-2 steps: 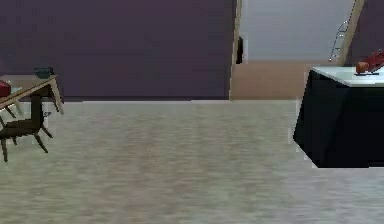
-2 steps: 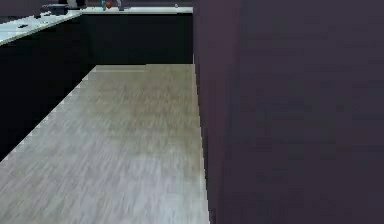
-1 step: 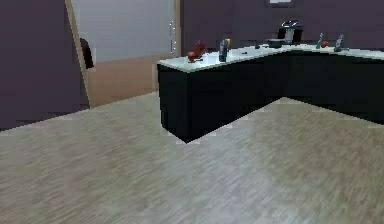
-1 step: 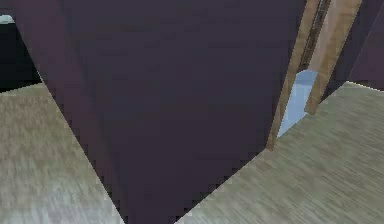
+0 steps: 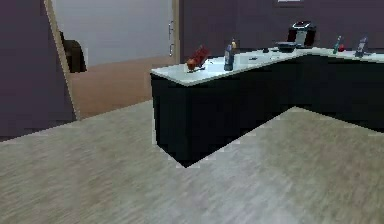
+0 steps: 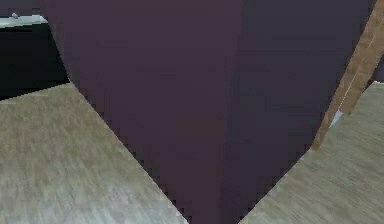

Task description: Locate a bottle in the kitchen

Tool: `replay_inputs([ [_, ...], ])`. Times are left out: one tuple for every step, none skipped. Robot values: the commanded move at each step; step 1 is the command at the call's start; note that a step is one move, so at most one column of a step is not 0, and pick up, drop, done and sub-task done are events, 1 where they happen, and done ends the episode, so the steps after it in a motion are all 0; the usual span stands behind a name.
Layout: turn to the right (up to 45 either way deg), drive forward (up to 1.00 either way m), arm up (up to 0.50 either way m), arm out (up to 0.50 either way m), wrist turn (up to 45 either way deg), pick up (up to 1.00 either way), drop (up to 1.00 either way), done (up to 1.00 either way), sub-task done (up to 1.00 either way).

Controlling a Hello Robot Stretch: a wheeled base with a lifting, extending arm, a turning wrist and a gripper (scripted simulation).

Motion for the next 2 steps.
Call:
replay_inputs([
  [18.0, 0.00, 0.00, 0.00, 0.0, 0.00, 0.00, 0.00, 0.00],
  [0.0, 1.00, 0.00, 0.00, 0.0, 0.00, 0.00, 0.00, 0.00],
])
